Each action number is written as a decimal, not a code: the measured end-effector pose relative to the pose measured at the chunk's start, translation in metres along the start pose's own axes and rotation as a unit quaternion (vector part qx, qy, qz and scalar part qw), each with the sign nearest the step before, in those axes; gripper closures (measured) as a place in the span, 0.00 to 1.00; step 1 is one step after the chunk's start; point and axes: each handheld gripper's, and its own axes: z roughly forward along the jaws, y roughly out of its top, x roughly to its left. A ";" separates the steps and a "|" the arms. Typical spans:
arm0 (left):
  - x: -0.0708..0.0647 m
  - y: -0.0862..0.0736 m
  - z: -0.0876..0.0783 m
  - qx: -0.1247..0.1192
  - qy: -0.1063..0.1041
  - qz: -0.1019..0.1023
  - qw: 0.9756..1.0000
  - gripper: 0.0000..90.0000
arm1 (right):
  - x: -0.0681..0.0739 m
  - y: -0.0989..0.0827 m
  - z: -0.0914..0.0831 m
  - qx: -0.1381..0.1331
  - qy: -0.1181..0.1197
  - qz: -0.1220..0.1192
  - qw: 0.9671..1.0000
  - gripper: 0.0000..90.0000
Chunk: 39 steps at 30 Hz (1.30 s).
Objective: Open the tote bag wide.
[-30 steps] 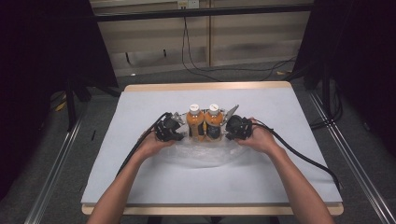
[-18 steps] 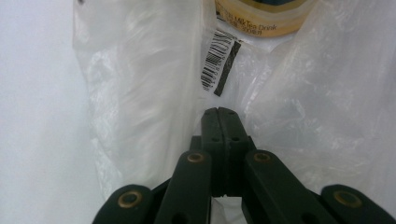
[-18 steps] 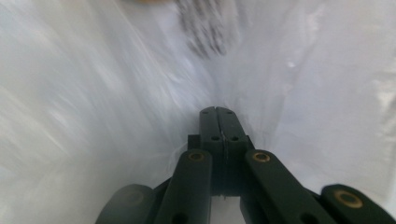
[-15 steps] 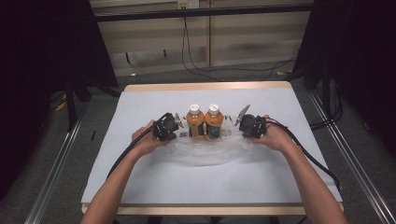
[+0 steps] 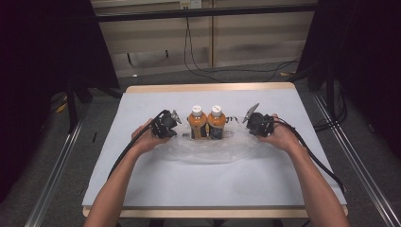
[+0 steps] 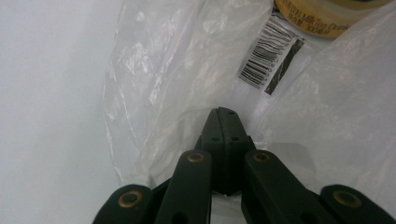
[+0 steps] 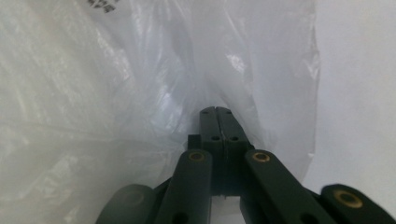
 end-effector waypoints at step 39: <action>-0.006 -0.030 -0.017 -0.035 -0.056 -0.014 0.998 1.00 | 0.019 0.003 -0.021 -0.071 0.081 0.016 0.994 1.00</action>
